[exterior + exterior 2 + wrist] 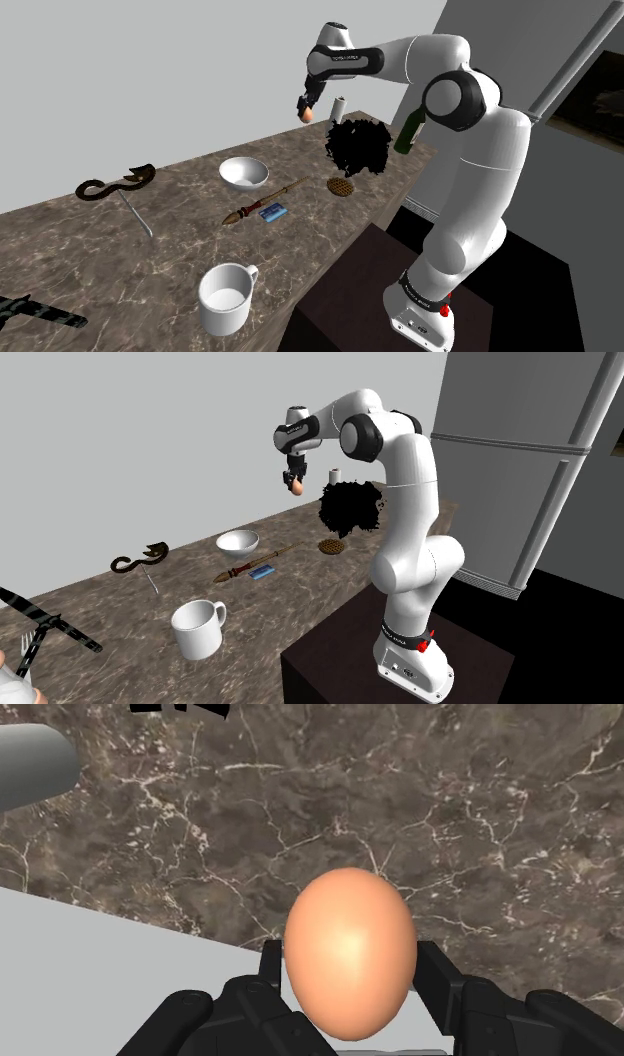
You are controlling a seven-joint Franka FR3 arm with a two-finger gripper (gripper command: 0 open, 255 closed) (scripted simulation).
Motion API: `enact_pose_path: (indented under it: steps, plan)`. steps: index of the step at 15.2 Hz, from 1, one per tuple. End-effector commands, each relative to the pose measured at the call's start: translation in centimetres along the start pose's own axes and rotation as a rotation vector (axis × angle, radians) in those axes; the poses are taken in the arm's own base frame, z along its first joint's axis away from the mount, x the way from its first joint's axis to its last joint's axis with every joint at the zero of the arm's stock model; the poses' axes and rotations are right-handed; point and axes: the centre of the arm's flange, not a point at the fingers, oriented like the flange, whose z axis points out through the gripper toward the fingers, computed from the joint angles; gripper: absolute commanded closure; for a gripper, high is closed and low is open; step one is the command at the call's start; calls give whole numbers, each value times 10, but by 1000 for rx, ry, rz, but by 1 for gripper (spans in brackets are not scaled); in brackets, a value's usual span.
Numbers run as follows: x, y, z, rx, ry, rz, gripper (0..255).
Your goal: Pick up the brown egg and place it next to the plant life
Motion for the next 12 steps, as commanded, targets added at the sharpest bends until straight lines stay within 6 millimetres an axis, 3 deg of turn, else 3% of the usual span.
enact_pose_path:
  steps: [1,12]
  plan:
    - [-2,-2,10,0,1,0,255]
    - [-13,-11,67,0,1,0,255]
